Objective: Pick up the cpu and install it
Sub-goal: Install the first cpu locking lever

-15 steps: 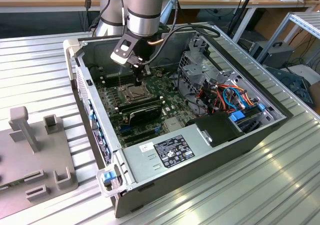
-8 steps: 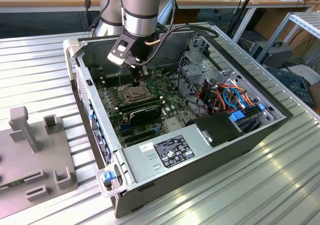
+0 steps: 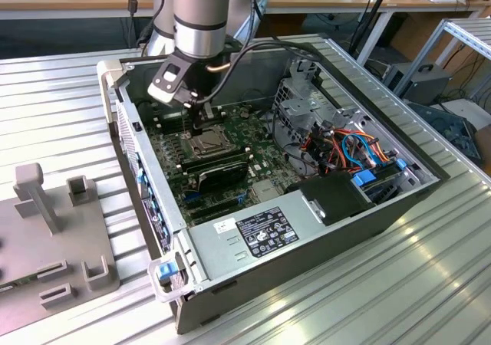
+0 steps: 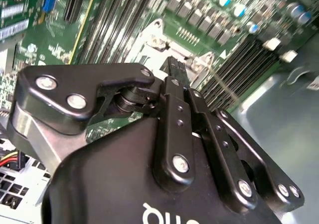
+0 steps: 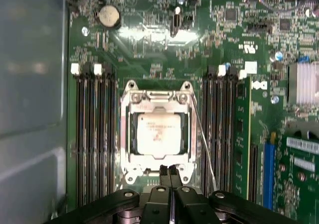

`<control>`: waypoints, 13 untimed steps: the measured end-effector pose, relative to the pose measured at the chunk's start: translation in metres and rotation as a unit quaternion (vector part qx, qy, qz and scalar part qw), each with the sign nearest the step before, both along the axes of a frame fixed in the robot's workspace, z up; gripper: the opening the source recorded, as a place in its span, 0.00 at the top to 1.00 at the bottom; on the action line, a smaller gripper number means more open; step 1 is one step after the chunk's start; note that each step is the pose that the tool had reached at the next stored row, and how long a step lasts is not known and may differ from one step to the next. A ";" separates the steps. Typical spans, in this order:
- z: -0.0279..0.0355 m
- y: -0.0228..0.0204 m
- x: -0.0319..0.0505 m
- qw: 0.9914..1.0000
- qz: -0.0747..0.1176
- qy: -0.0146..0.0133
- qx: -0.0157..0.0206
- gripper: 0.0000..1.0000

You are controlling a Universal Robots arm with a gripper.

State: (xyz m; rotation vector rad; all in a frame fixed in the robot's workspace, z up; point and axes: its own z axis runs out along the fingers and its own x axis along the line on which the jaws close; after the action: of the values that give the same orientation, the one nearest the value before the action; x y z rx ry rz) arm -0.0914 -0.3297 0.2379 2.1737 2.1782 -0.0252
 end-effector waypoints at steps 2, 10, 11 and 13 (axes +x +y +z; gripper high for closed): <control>-0.0001 0.0000 -0.0068 1.000 0.000 0.000 0.000 0.89; -0.0002 0.0008 -0.0228 1.000 0.000 0.000 0.000 0.89; -0.0002 0.0010 -0.0231 1.000 0.000 0.000 0.000 0.89; -0.0002 0.0036 -0.0235 1.000 0.000 0.000 0.000 0.89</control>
State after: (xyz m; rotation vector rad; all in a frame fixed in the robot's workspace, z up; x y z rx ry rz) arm -0.1149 -0.3261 0.2377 2.1736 2.1779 -0.0255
